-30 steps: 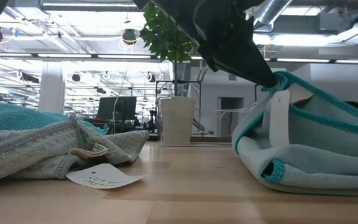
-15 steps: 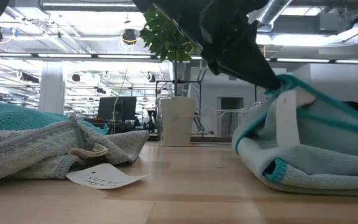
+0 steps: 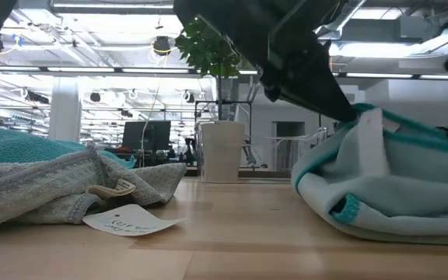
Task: Fold microfiber towels
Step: Fold the light blue microfiber cloth
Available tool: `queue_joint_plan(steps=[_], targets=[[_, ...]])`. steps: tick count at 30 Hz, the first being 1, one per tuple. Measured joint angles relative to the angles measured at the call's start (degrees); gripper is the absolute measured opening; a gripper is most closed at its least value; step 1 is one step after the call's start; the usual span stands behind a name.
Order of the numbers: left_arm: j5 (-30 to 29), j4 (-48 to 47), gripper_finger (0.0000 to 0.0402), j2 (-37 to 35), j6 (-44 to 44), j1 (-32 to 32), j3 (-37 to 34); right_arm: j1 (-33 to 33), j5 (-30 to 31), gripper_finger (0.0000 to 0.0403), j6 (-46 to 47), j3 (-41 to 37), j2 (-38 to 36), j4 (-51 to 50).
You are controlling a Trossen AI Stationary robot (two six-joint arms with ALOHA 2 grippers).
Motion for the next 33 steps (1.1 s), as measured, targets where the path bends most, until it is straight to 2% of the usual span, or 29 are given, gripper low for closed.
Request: queue_joint_plan(steps=[6, 25, 28, 33], targets=[[0.0, -0.3, 0.0002, 0.0, -0.1, 0.0, 0.0, -1.1, 0.2, 0.0164, -5.5, 0.0, 0.0, 4.0], [-0.2, 0.1, 0.0002, 0.0, -1.1, 0.1, 0.0, -1.6, 0.5, 0.0161, -2.4, -0.1, 2.8, 2.2], [-0.2, 0.3, 0.0002, 0.0, -1.3, 0.2, 0.0, -1.6, -0.2, 0.0142, -2.4, -0.1, 2.8, 2.3], [-0.2, 0.7, 0.0002, 0.0, -1.5, 0.2, 0.0, -1.6, -2.3, 0.007, -2.4, -0.1, 3.8, 3.1]])
